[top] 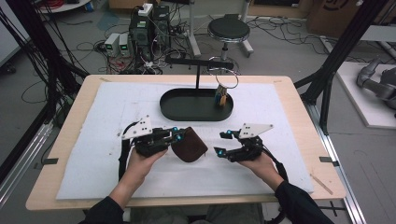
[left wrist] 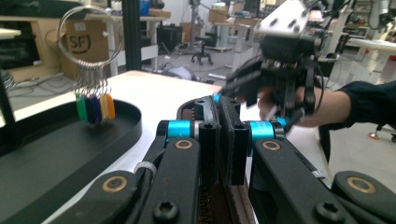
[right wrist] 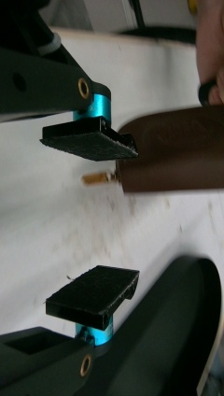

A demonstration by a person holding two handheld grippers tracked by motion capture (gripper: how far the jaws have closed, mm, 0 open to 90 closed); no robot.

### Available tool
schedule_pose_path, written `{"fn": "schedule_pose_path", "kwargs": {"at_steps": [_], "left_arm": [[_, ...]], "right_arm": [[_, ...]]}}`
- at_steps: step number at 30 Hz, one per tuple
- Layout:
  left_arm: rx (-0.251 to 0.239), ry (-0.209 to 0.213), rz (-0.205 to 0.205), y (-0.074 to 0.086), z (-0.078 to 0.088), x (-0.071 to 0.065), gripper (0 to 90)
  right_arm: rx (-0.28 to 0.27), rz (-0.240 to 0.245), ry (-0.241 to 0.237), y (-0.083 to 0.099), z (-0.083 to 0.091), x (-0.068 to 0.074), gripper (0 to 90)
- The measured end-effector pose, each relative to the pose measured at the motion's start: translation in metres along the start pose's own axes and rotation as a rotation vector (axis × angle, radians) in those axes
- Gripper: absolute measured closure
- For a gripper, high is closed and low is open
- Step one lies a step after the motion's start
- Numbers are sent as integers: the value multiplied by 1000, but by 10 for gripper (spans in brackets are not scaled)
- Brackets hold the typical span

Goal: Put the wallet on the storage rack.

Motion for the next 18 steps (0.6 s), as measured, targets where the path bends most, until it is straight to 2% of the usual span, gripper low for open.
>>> {"fn": "schedule_pose_path", "kwargs": {"at_steps": [5,9,13,18], "left_arm": [[-30,35,-21,-8,-4,-8,864],[-65,64,-14,-12,-8,-11,864],[-64,69,-18,-12,-10,-12,864],[-64,65,-23,-12,-7,-11,862]], "right_arm": [[28,25,-55,-1,-11,9,364],[30,29,-98,-2,-14,11,398],[21,52,-133,-2,-13,14,584],[2,66,-150,-4,-7,14,664]]}}
Point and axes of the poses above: each handheld gripper's, and its own axes: z roughly backward along the jaws, y roughly out of its underside, x roughly to its left, the point moved 5 cm from there along -z, roughly forward along the jaws, and after that the axes turned 8 degrees about x, right-handed, at the moved point
